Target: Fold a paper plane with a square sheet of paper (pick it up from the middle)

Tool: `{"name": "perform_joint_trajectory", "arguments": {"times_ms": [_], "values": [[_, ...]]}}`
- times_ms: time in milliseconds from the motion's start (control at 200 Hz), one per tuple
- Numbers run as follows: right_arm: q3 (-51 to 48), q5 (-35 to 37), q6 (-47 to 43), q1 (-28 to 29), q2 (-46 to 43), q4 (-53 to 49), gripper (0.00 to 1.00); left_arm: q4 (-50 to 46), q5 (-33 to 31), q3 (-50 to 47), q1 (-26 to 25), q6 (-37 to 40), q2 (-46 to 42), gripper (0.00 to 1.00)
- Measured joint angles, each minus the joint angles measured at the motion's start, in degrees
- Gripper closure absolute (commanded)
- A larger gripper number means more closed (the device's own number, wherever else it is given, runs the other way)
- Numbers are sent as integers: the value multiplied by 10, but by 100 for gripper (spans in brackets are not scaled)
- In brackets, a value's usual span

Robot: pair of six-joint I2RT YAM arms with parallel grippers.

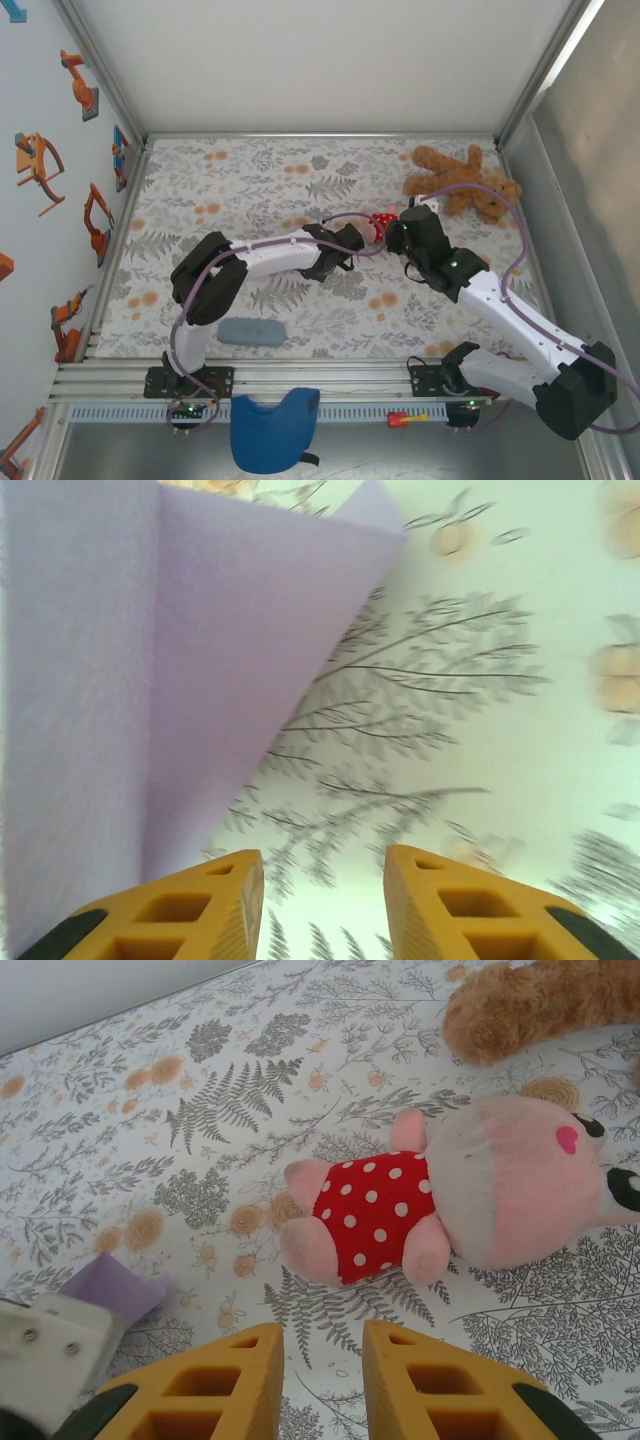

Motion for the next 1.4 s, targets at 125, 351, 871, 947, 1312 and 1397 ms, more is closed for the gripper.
{"name": "perform_joint_trajectory", "arguments": {"times_ms": [125, 351, 871, 947, 1312, 1397], "values": [[0, 9, 3, 0, 5, -4, 66, 34, 75, -35, -3, -19, -75, 54], [0, 10, 13, -2, 5, -3, 58, 103, 193, -131, 21, -45, -196, 45], [0, -55, 24, -2, 45, 31, 45, 226, 325, -277, 226, -73, -248, 37], [0, -64, 27, -2, 49, 36, 45, 239, 336, -276, 242, -71, -231, 37], [0, -87, 34, -2, 62, 47, 45, 275, 386, -269, 266, -70, -178, 39], [-1, -96, 38, -2, 66, 53, 46, 281, 391, -269, 269, -77, -171, 40]]}}
